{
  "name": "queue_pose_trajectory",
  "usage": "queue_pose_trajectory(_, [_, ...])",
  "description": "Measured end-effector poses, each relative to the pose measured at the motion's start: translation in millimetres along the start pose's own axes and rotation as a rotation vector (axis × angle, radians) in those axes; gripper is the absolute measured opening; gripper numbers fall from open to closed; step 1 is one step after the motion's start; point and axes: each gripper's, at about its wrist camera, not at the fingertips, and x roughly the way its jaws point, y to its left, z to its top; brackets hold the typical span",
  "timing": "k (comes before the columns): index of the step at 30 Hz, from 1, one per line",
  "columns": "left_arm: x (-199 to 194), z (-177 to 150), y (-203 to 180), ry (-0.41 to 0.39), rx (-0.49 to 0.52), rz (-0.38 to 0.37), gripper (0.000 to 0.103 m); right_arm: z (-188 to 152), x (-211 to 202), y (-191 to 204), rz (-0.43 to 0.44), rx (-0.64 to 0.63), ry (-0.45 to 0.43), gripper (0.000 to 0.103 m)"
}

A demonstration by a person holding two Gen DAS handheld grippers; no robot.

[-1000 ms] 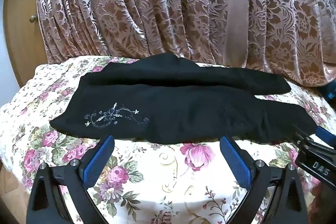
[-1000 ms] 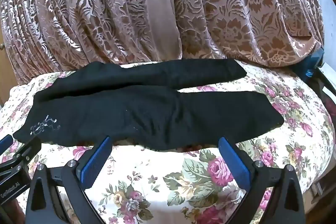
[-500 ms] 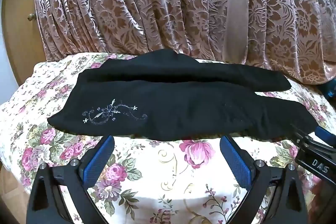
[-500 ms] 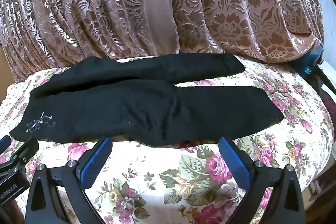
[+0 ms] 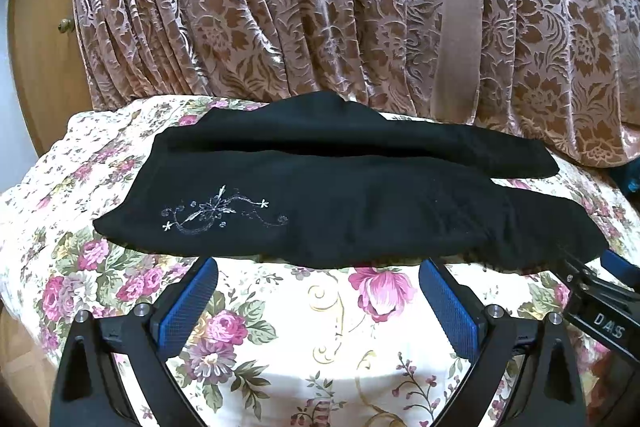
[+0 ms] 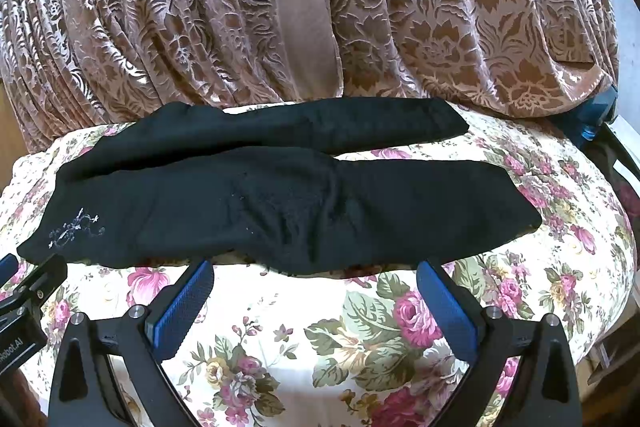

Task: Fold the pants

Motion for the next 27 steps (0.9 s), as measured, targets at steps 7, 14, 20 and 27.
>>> queue_pose_trajectory(7, [3,-1,1,0.014,0.001,0.01,0.101,1,-1,0,0.004,0.001,-0.006,0.103])
queue_pose_trajectory(14, [7,-3,3,0.028,-0.005,0.011,0.101,0,1,1,0.004,-0.001,0.003,0.103])
queue_pose_trajectory(20, [10,-3,5,0.039,-0.013,0.009,0.101,0,2,1,0.005,-0.004,0.0,0.103])
queue_pose_trajectory(27, [12,-5,4,0.052,-0.011,0.008,0.101,-1,4,1,0.006,0.001,0.011,0.103])
